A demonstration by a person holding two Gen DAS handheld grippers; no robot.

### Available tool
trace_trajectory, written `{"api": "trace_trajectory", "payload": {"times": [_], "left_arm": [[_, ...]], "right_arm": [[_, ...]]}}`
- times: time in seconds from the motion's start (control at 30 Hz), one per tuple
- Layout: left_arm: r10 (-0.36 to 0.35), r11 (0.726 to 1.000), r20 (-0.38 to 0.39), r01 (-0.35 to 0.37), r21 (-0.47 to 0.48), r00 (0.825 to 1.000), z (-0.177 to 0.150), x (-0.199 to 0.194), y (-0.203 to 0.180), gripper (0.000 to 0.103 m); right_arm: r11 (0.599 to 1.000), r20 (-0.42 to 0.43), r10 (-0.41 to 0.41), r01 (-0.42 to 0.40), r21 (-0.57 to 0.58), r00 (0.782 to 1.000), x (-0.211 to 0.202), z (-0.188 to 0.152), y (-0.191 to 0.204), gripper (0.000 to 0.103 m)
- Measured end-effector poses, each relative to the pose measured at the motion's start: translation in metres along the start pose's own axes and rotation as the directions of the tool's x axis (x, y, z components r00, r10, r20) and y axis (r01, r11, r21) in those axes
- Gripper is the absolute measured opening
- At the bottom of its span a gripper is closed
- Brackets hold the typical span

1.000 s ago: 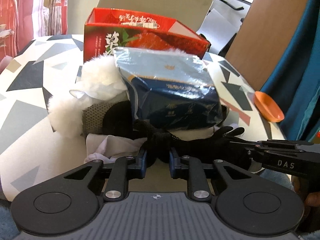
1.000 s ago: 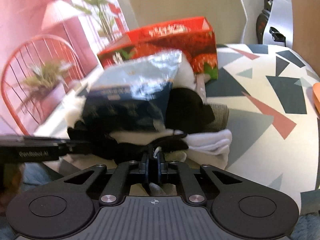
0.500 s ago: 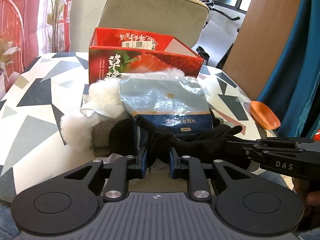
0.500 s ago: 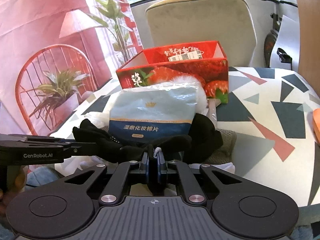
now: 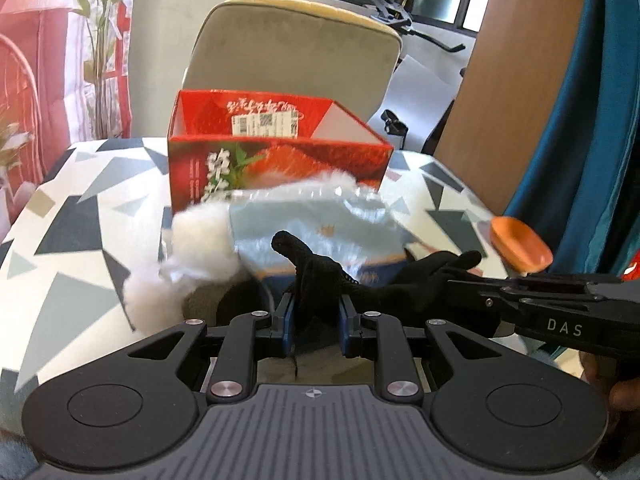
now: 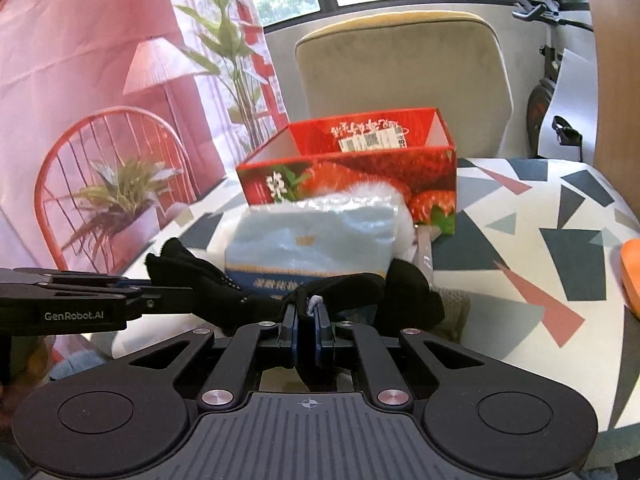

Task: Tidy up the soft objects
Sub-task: 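Close the right gripper on the black gloves and lift them, then carry the black gloves into the red box and open the right gripper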

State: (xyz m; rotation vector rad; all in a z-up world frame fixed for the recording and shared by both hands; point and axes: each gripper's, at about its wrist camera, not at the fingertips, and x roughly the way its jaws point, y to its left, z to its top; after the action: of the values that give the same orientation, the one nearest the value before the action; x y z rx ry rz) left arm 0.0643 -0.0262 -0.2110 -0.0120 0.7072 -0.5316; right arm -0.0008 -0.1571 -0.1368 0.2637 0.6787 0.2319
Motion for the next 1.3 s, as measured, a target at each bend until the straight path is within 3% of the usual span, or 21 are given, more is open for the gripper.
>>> {"api": "trace_trajectory", "payload": {"times": [0.27,0.5,1.0,1.3], "left_arm": [[-0.044,0.997,0.045,0.047,-0.059,0.998,0.039,-0.002,0.007,0.023],[-0.037,0.998,0.054,0.039,-0.048,0.998,0.062,0.018,0.012,0.023],[-0.025,0.994,0.066,0.032,-0.108,0.998,0.144,0.078,0.053,0.023],[0.041,0.992,0.058,-0.033,-0.125,0.997,0.192,0.129,0.071,0.023]], "right_arm": [[0.998,0.082,0.036,-0.040,0.046,0.996,-0.012,0.039,-0.008,0.007],[0.999,0.089,0.029,-0.031,0.024,0.996,0.005,0.065,-0.014,0.007],[0.998,0.082,0.065,-0.065,0.002,0.995,0.080,0.152,-0.043,0.007],[0.996,0.073,0.031,-0.025,-0.087,0.997,0.149,0.222,-0.057,0.007]]}}
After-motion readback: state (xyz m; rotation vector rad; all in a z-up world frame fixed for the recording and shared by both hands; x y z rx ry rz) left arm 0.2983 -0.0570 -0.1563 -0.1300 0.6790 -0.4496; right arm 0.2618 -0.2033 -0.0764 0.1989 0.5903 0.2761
